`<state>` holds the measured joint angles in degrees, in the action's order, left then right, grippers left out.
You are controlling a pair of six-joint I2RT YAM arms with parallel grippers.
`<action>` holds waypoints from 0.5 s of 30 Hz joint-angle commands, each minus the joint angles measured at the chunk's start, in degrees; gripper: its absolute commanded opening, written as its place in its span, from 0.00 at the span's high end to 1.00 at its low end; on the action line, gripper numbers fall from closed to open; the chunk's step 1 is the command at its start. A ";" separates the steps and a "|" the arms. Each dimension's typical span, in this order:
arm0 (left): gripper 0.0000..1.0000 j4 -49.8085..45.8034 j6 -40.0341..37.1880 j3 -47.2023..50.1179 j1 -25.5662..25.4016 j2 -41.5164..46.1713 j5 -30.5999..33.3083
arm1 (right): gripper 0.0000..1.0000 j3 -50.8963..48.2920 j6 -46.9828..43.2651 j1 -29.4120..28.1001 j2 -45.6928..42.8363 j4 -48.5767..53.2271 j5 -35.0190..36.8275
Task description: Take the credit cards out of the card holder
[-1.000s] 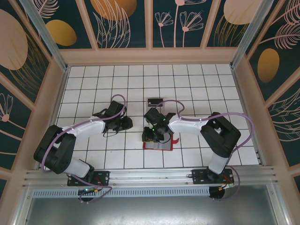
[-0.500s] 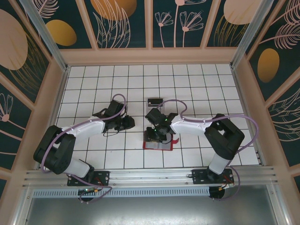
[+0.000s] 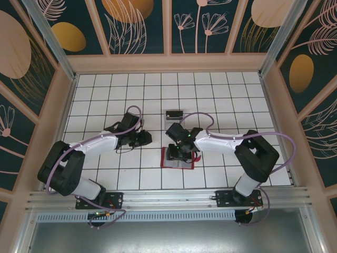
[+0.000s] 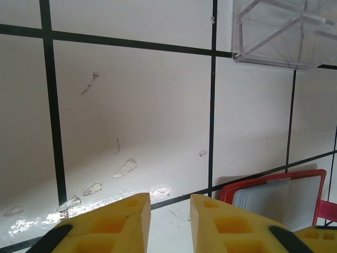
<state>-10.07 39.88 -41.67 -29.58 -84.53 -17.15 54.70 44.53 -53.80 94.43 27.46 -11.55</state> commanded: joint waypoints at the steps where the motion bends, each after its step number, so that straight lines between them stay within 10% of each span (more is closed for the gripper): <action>1: 0.72 0.40 -0.81 -1.86 -1.24 -1.02 -1.27 | 0.62 -0.65 1.51 -0.38 -1.61 2.44 2.39; 15: 0.73 0.34 0.19 -1.76 -2.41 -1.06 0.51 | 0.61 3.96 1.26 -0.74 3.06 -5.61 -4.61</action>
<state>-10.04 39.90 -42.76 -31.90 -85.69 -17.52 56.45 45.76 -53.87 95.02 24.05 -14.57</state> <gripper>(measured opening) 0.274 0.387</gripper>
